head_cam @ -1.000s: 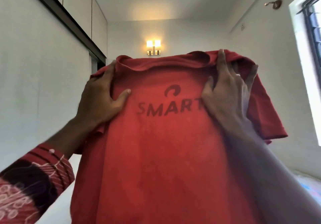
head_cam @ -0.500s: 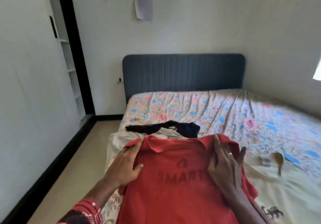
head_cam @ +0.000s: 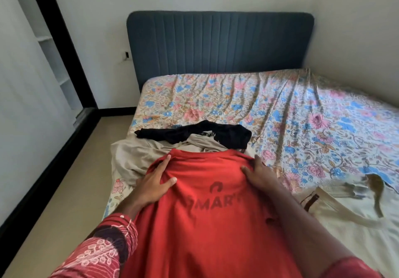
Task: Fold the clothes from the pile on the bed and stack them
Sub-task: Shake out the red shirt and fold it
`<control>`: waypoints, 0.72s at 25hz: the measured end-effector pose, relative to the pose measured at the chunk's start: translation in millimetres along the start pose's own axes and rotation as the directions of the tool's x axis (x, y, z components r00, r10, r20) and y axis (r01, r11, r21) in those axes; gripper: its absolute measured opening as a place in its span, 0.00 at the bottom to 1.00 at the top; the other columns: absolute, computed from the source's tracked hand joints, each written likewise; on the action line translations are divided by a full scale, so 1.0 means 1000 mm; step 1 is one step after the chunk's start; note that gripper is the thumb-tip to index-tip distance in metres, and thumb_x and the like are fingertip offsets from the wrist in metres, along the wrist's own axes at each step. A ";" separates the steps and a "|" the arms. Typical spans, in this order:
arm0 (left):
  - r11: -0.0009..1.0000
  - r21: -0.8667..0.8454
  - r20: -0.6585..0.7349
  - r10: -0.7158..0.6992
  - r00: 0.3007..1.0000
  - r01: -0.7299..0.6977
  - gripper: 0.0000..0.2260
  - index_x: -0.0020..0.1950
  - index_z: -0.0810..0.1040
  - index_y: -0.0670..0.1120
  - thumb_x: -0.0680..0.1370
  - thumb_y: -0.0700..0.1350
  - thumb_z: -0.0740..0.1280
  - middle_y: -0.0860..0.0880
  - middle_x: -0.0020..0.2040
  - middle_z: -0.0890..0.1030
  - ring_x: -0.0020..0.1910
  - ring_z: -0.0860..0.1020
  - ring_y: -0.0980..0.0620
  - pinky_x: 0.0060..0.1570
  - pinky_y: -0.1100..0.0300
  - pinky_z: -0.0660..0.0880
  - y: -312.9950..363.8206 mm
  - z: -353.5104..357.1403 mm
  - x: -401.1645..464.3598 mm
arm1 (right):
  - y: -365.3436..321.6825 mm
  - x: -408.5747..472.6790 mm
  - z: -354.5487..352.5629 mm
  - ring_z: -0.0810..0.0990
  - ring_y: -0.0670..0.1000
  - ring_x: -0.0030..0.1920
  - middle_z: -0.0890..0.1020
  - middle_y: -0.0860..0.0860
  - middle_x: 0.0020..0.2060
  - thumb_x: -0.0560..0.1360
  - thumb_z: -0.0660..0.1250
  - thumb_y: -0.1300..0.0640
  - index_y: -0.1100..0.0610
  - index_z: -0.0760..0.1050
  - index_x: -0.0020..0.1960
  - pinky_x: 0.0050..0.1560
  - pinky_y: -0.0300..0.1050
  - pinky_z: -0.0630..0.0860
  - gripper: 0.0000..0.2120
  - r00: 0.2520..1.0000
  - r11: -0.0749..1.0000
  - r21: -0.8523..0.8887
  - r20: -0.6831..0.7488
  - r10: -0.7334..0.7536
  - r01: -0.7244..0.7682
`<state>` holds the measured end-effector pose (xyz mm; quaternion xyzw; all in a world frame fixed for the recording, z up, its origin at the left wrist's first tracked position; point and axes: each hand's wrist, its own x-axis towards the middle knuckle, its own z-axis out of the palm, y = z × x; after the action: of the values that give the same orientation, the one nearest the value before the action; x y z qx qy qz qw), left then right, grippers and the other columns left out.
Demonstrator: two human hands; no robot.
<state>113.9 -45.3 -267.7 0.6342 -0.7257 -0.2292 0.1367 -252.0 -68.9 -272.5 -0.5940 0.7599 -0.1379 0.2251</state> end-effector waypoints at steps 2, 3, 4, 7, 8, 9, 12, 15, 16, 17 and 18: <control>0.993 0.119 -0.013 0.001 1.000 0.001 0.35 0.79 0.38 0.69 0.81 0.64 0.60 0.54 0.84 0.52 0.82 0.52 0.52 0.76 0.38 0.52 -0.005 0.013 0.002 | 0.011 0.001 0.015 0.67 0.58 0.78 0.65 0.52 0.80 0.79 0.51 0.29 0.50 0.52 0.83 0.76 0.75 0.47 0.39 0.997 0.998 -0.059 -0.073 -0.003 -0.002; 0.986 0.169 -0.041 0.013 0.999 -0.006 0.36 0.80 0.39 0.69 0.81 0.65 0.60 0.54 0.84 0.53 0.82 0.52 0.52 0.75 0.39 0.53 -0.008 0.017 0.002 | 0.014 0.001 0.022 0.66 0.55 0.78 0.63 0.49 0.81 0.80 0.50 0.29 0.47 0.52 0.83 0.73 0.78 0.42 0.37 0.994 0.996 -0.085 -0.106 -0.017 0.008; 0.981 0.190 -0.086 0.040 0.996 -0.023 0.36 0.81 0.41 0.68 0.80 0.65 0.61 0.55 0.83 0.56 0.82 0.55 0.53 0.74 0.40 0.55 -0.013 0.021 0.005 | 0.019 0.005 0.028 0.67 0.55 0.78 0.64 0.48 0.80 0.80 0.50 0.30 0.46 0.52 0.82 0.73 0.78 0.41 0.36 0.991 0.996 -0.083 -0.126 -0.039 0.029; 0.983 -0.107 -0.296 0.114 0.948 -0.152 0.34 0.79 0.65 0.59 0.75 0.57 0.73 0.51 0.72 0.77 0.69 0.76 0.51 0.70 0.44 0.71 -0.019 0.017 0.006 | 0.017 -0.006 0.020 0.77 0.54 0.69 0.78 0.48 0.71 0.76 0.66 0.35 0.45 0.64 0.76 0.76 0.67 0.63 0.32 0.973 0.975 0.178 -0.208 -0.096 0.135; 0.957 -0.214 -0.389 0.099 0.916 -0.195 0.30 0.75 0.73 0.54 0.74 0.51 0.76 0.49 0.64 0.83 0.62 0.81 0.50 0.65 0.46 0.76 -0.024 0.015 0.003 | 0.015 -0.011 0.011 0.81 0.55 0.65 0.82 0.50 0.65 0.75 0.72 0.44 0.48 0.71 0.73 0.71 0.58 0.71 0.28 0.954 0.944 0.282 -0.287 -0.089 0.173; 0.949 -0.236 -0.492 0.070 0.868 -0.210 0.25 0.69 0.78 0.50 0.73 0.45 0.78 0.48 0.55 0.86 0.55 0.84 0.47 0.60 0.48 0.79 -0.025 0.012 -0.004 | 0.015 -0.018 0.003 0.83 0.56 0.61 0.85 0.51 0.60 0.75 0.74 0.52 0.51 0.75 0.69 0.65 0.52 0.76 0.24 0.923 0.933 0.315 -0.383 -0.042 0.173; 0.989 -0.147 -0.625 -0.085 0.776 -0.010 0.17 0.54 0.80 0.50 0.70 0.50 0.80 0.48 0.45 0.84 0.46 0.84 0.41 0.48 0.47 0.79 -0.021 0.003 -0.032 | 0.026 -0.036 -0.014 0.81 0.63 0.56 0.84 0.59 0.55 0.75 0.72 0.56 0.60 0.76 0.63 0.55 0.52 0.74 0.18 0.840 0.992 0.105 -0.532 0.111 -0.064; 0.937 -0.089 -0.393 -0.344 0.853 0.337 0.27 0.50 0.78 0.53 0.63 0.71 0.76 0.46 0.49 0.83 0.51 0.81 0.38 0.50 0.43 0.78 -0.025 -0.001 -0.055 | 0.030 -0.047 -0.015 0.78 0.63 0.61 0.81 0.63 0.60 0.77 0.67 0.56 0.63 0.77 0.61 0.60 0.50 0.74 0.16 0.953 0.921 -0.297 -0.241 0.185 -0.253; 0.928 -0.050 -0.317 -0.364 0.875 0.368 0.30 0.51 0.79 0.55 0.61 0.75 0.74 0.46 0.50 0.82 0.53 0.80 0.37 0.51 0.42 0.78 -0.029 -0.002 -0.062 | 0.027 -0.052 -0.019 0.79 0.62 0.63 0.81 0.62 0.61 0.79 0.64 0.57 0.63 0.78 0.62 0.61 0.49 0.74 0.14 0.957 0.902 -0.343 -0.211 0.197 -0.261; 0.929 -0.001 -0.265 -0.358 0.895 0.371 0.34 0.55 0.78 0.56 0.59 0.77 0.73 0.46 0.53 0.81 0.54 0.80 0.37 0.52 0.41 0.78 -0.033 -0.001 -0.068 | 0.021 -0.055 -0.026 0.79 0.61 0.63 0.81 0.61 0.61 0.82 0.61 0.58 0.62 0.78 0.62 0.61 0.49 0.74 0.14 0.956 0.903 -0.345 -0.229 0.183 -0.255; 0.929 0.046 -0.236 -0.346 0.908 0.366 0.37 0.60 0.77 0.57 0.58 0.77 0.74 0.45 0.56 0.80 0.57 0.79 0.37 0.53 0.39 0.77 -0.036 0.000 -0.074 | 0.014 -0.056 -0.034 0.79 0.62 0.62 0.81 0.61 0.61 0.83 0.58 0.59 0.61 0.78 0.63 0.60 0.50 0.74 0.14 0.951 0.916 -0.326 -0.272 0.147 -0.235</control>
<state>156.6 24.6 -278.9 0.7831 -0.5872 -0.1446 0.1449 -270.3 -13.1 -240.2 -0.5258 0.8487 -0.0469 0.0327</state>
